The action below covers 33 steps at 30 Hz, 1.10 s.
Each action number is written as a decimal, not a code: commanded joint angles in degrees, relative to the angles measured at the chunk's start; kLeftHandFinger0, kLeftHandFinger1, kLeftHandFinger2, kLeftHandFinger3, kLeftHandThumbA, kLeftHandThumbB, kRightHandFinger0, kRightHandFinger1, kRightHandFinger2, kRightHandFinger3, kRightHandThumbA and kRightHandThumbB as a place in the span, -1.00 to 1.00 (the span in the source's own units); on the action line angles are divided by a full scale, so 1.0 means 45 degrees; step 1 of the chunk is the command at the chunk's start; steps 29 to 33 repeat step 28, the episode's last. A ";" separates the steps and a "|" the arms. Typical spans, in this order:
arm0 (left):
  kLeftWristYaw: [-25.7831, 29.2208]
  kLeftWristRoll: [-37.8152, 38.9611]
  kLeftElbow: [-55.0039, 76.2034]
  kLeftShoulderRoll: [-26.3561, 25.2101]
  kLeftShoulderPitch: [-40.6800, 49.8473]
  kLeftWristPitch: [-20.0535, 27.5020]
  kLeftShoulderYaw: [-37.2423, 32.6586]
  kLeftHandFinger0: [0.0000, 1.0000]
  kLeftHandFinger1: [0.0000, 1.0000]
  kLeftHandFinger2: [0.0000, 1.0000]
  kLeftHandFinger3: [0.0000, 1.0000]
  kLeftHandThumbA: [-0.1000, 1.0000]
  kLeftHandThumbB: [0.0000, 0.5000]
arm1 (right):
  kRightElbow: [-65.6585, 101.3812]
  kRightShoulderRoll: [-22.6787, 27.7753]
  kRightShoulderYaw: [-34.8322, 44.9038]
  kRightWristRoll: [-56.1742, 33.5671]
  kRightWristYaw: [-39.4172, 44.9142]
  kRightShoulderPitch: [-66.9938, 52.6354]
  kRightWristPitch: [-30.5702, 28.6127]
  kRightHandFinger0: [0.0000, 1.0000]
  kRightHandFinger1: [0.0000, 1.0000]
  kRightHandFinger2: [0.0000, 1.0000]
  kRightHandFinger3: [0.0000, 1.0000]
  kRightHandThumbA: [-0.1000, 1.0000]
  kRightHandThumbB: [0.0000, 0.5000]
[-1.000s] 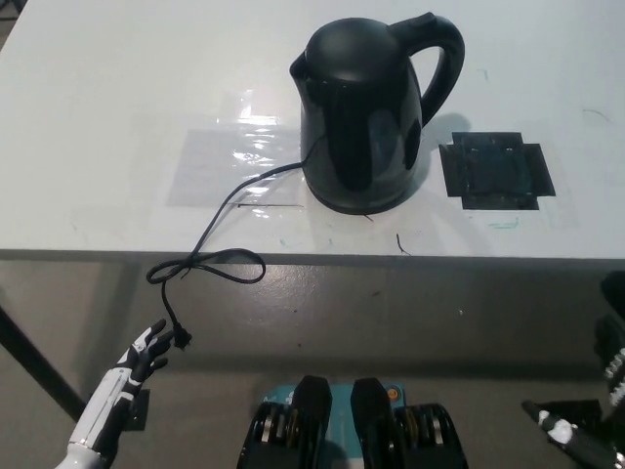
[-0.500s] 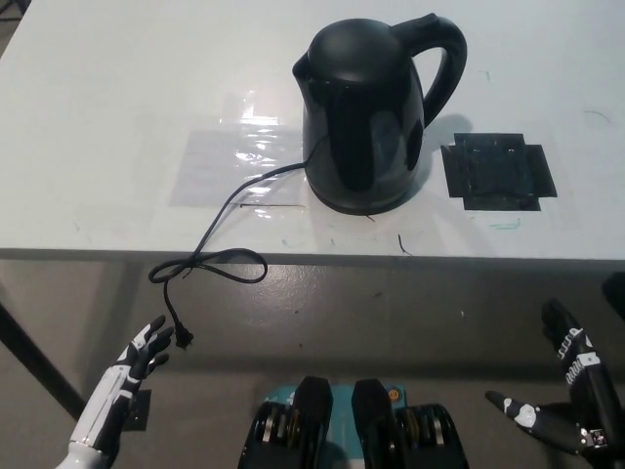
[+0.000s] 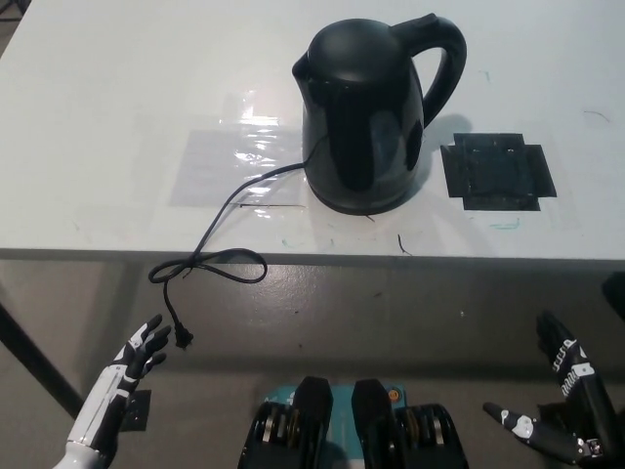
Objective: A kettle and its base are kept separately on the desk infront of the robot and the robot uses its right hand to lift the kettle by its handle and places it on its base to align it correctly.
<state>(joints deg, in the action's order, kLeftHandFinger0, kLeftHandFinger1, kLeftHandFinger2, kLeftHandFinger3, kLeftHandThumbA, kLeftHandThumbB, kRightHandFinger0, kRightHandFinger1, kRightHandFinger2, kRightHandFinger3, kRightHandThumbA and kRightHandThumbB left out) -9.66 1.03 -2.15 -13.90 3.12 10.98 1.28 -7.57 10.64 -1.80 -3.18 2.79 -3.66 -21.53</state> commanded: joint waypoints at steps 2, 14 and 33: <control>0.0048 0.0089 -0.0064 -0.0152 -0.0265 0.0514 0.0171 1.00 1.00 1.00 1.00 1.00 0.09 | 0.0046 -0.0006 0.0203 -0.0091 0.0160 0.0078 -0.0193 1.00 1.00 1.00 1.00 1.00 0.02; 0.0106 0.0048 0.0046 -0.0099 0.0260 0.0574 0.0186 1.00 1.00 1.00 1.00 1.00 0.12 | 0.0072 0.0029 0.0213 0.0010 0.0217 0.0079 0.0001 1.00 1.00 1.00 1.00 1.00 0.07; 0.0125 -0.0038 0.0115 -0.0098 0.0197 0.0419 0.0167 1.00 1.00 1.00 1.00 1.00 0.06 | -0.0078 -0.0083 0.0304 0.0148 0.0027 0.0351 -0.0130 1.00 1.00 1.00 1.00 1.00 0.18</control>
